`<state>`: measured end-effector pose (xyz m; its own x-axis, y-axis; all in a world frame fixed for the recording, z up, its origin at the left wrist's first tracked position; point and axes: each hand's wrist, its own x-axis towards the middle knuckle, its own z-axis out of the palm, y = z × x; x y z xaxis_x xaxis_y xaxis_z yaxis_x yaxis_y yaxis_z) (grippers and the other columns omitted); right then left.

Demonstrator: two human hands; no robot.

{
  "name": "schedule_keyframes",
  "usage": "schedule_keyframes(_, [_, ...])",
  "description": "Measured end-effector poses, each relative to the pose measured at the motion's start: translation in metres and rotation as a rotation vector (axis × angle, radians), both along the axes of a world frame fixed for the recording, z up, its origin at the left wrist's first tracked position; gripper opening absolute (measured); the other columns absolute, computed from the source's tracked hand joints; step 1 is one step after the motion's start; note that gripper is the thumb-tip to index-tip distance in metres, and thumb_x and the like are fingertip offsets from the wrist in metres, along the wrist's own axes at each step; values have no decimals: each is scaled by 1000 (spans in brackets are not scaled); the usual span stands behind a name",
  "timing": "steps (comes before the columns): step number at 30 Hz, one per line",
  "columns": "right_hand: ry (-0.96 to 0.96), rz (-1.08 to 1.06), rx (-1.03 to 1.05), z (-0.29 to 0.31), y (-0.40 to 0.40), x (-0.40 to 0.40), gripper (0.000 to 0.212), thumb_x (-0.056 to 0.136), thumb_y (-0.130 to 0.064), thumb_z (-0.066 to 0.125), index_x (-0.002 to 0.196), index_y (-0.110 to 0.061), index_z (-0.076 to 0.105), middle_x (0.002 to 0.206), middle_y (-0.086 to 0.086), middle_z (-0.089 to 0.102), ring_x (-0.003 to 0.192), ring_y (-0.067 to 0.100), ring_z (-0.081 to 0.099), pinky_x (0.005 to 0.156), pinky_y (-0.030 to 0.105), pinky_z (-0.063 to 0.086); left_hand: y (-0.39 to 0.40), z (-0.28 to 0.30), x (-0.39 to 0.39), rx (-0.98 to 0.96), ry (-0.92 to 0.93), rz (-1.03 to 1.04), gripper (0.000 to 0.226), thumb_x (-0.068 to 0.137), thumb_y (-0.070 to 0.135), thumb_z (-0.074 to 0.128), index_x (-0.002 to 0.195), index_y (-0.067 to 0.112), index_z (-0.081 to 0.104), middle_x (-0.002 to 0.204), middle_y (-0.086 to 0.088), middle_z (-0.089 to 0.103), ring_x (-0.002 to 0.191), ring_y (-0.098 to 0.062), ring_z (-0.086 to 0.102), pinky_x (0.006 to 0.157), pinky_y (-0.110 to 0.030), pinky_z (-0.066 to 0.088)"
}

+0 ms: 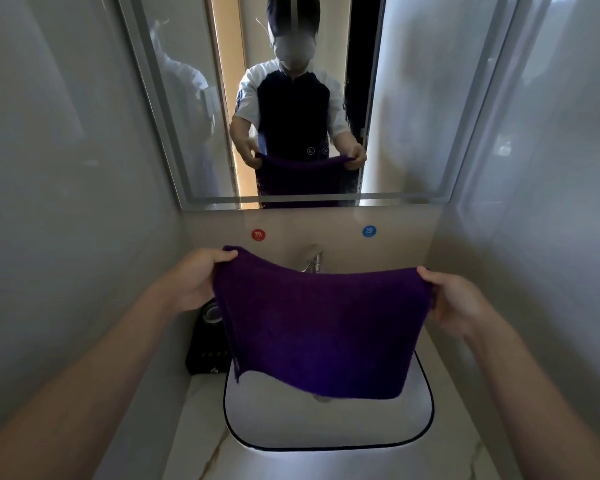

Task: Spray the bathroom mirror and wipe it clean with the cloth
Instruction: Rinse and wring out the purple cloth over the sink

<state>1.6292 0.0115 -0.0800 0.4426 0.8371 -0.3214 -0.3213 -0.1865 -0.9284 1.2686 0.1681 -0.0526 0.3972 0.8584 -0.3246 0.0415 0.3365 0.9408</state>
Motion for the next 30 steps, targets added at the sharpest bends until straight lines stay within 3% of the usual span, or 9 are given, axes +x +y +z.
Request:
schedule_keyframes(2, [-38, 4, 10, 7, -3, -7, 16, 101, -15, 56, 108, -2, 64, 87, 10, 64, 71, 22, 61, 65, 33, 48, -7, 6, 8, 7, 3, 7, 25, 102, 15, 53, 120, 3, 64, 105, -10, 66, 89, -21, 64, 76, -36, 52])
schedule_keyframes(5, [-122, 87, 34, 27, -3, -29, 15, 99, -12, 59, 101, 0, 68, 90, 17, 70, 73, 27, 71, 62, 36, 57, -25, 20, 25, 88, 28, -33, 20, 102, 13, 53, 111, 4, 69, 91, -6, 68, 78, -18, 66, 73, -35, 55])
schedule_keyframes(11, [-236, 232, 72, 56, 10, -104, 22, 97, -10, 65, 101, 12, 67, 93, 28, 74, 79, 37, 77, 65, 38, 63, -70, 32, 71, 338, 132, -196, 24, 104, 19, 55, 111, 9, 76, 100, -6, 79, 95, -21, 74, 93, -40, 57])
schedule_keyframes(16, [-212, 236, 119, 55, 14, -120, 15, 100, -7, 62, 102, 5, 70, 89, 21, 77, 81, 32, 78, 78, 41, 64, -83, 30, 85, 460, 132, -161, 22, 103, 13, 57, 114, 11, 76, 103, -4, 80, 100, -22, 75, 89, -33, 61])
schedule_keyframes(19, [-128, 233, 149, 54, 13, -119, 19, 101, -2, 54, 109, 7, 69, 98, 25, 76, 90, 33, 77, 82, 40, 64, -86, 28, 81, 534, 136, -218, 25, 90, 11, 75, 115, 14, 76, 104, -1, 80, 101, -17, 75, 94, -35, 59])
schedule_keyframes(22, [10, 291, 210, 53, 13, -119, 34, 95, 15, 40, 117, 12, 66, 109, 29, 73, 103, 37, 73, 85, 37, 63, -86, 22, 84, 701, 255, -125, 35, 78, 10, 87, 110, 18, 77, 100, 7, 79, 96, -6, 73, 93, -27, 57])
schedule_keyframes(25, [33, 353, 245, 48, 12, -119, 43, 92, 19, 37, 120, 6, 67, 115, 25, 72, 108, 34, 72, 84, 36, 62, -81, 24, 86, 733, 235, -6, 18, 91, 5, 71, 99, 20, 76, 92, 6, 77, 87, -5, 72, 83, -22, 56])
schedule_keyframes(27, [6, 308, 258, 45, 13, -114, 41, 92, 16, 41, 111, 0, 73, 113, 19, 73, 104, 28, 73, 83, 34, 60, -76, 27, 83, 665, 120, -18, 24, 99, -1, 58, 96, 15, 75, 90, 2, 76, 84, -6, 70, 76, -17, 54])
schedule_keyframes(30, [-260, 164, 250, 35, 13, -100, 31, 91, 12, 53, 100, -10, 74, 105, 4, 72, 98, 10, 69, 82, 24, 54, -72, 32, 75, 637, 44, -78, 22, 102, -3, 51, 103, 3, 72, 92, -3, 75, 81, -4, 70, 73, -13, 52])
